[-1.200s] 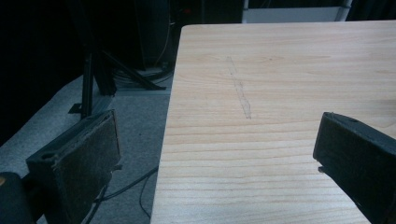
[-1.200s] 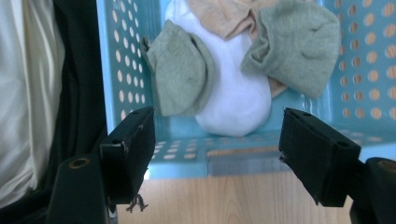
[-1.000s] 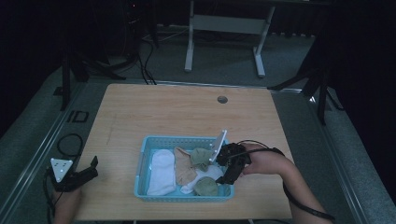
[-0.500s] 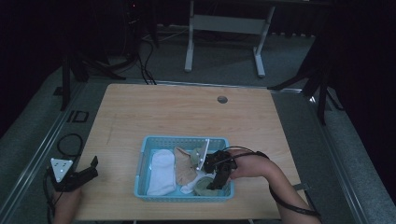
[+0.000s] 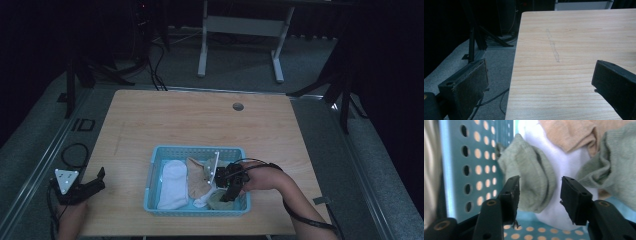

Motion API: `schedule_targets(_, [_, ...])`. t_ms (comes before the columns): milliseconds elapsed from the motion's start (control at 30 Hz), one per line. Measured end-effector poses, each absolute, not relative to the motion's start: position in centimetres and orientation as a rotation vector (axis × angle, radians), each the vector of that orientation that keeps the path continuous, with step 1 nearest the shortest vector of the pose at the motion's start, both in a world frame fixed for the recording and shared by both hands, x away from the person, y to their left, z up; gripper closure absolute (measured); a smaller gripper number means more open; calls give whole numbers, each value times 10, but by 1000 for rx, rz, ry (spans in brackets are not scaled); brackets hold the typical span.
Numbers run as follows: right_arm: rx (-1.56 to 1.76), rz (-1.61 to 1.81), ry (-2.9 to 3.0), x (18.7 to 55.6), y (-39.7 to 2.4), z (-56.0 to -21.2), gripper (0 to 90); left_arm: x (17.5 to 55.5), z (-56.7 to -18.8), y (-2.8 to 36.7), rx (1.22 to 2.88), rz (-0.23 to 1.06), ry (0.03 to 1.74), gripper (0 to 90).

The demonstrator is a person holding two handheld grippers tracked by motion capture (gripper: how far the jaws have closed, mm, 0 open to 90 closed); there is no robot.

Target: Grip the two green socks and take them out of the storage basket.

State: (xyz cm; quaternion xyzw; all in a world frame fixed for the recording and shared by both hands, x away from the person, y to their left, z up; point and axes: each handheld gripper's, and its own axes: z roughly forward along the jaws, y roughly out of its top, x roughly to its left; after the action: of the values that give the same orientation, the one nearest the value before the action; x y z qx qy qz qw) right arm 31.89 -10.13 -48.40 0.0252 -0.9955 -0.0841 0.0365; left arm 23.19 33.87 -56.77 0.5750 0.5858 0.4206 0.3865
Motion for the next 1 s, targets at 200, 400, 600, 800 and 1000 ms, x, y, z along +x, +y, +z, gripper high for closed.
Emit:
schedule_targets(200, [120,-180,-3038,315,-100,-486,762,232,-568,339,1464,1071,1492,3])
schedule_targets(400, [138,-188,-3067,312,-99,-482,794,232,-568,339,1464,1072,1494,3])
schedule_targets(600, [122,-220,-3083,312,-100,-473,799,232,-568,339,1465,1071,1496,3])
schedule_targets(800, [137,-232,-3095,311,-102,-462,803,232,-568,339,1464,1072,1497,3])
schedule_targets(1000, [130,-271,-3122,310,-104,-442,803,232,-568,339,1464,1072,1498,3])
